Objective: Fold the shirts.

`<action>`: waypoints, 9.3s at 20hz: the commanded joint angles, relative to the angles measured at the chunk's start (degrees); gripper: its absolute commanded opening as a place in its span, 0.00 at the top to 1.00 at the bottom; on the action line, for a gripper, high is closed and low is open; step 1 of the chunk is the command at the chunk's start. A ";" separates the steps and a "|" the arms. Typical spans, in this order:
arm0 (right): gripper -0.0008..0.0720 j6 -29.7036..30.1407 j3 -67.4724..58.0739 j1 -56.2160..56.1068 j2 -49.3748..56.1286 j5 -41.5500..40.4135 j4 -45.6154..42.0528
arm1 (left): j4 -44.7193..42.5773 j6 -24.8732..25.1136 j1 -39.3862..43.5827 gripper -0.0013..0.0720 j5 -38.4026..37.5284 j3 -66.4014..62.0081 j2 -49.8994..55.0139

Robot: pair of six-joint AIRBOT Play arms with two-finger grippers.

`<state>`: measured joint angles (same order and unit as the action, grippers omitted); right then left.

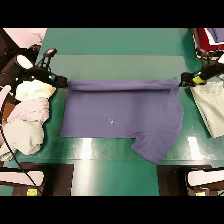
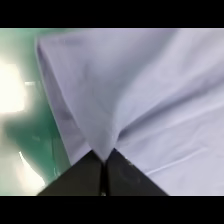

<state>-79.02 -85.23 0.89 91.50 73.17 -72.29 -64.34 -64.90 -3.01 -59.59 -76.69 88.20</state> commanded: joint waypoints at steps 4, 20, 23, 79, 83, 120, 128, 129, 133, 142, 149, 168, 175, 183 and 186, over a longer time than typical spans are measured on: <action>0.93 -3.54 12.61 -3.74 -4.09 -9.66 -0.70 | -0.90 -6.78 -0.02 0.25 1.38 2.51 0.00; 0.63 5.20 8.20 5.53 -23.02 14.36 15.37 | -2.78 -13.14 -6.27 0.16 -16.41 35.06 -23.04; 0.63 5.20 8.20 5.53 -24.52 14.38 15.34 | -1.36 -13.16 -6.27 0.16 -12.83 40.57 -23.04; 0.96 -8.33 25.73 -6.82 -33.11 1.90 -5.42 | 9.03 -11.13 -6.27 0.95 -7.23 26.53 -32.70; 0.97 -8.33 14.56 -6.71 -20.15 -1.77 -5.35 | 9.16 -11.13 -6.27 0.95 -3.23 18.71 -19.58; 0.01 11.63 -6.86 11.61 20.65 11.58 23.26 | 10.60 -10.36 10.95 0.94 -3.91 -5.79 -0.96; 0.96 13.55 -6.99 10.88 21.53 8.35 23.32 | 10.80 -17.22 14.21 0.95 0.87 -5.81 0.63; 0.96 13.57 -7.13 10.88 21.44 8.90 23.30 | 10.84 -17.42 15.23 0.95 2.12 -5.95 1.62; 0.97 10.64 -14.60 10.19 20.41 18.78 23.32 | 10.91 -17.73 19.10 0.95 3.56 -11.17 7.98; 0.97 -1.55 -33.33 -0.76 6.69 18.86 23.47 | 11.23 -19.85 28.46 0.95 3.50 -29.29 25.51; 0.97 2.21 -30.08 -11.82 3.48 12.33 35.58 | 15.78 -20.65 30.18 0.95 7.58 -32.11 30.36; 0.97 7.19 -30.03 -17.66 3.48 7.87 35.08 | 3.67 -15.91 23.65 0.95 -19.80 -39.67 26.23; 0.96 10.97 -30.03 -26.86 7.91 5.01 35.85 | -5.29 -16.28 12.76 0.95 -23.08 -39.45 16.04; 0.31 22.77 -33.70 -52.50 25.33 -27.65 41.70 | -5.79 -16.31 0.55 0.95 -23.19 -39.43 3.74; 0.32 22.23 -31.10 -49.81 20.92 -23.17 35.52 | -5.70 -16.31 -2.32 0.95 -23.50 -39.45 0.28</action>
<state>-57.78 -117.34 -48.16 113.32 51.62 -32.45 -69.93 -81.14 -2.35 -82.81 -116.09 91.81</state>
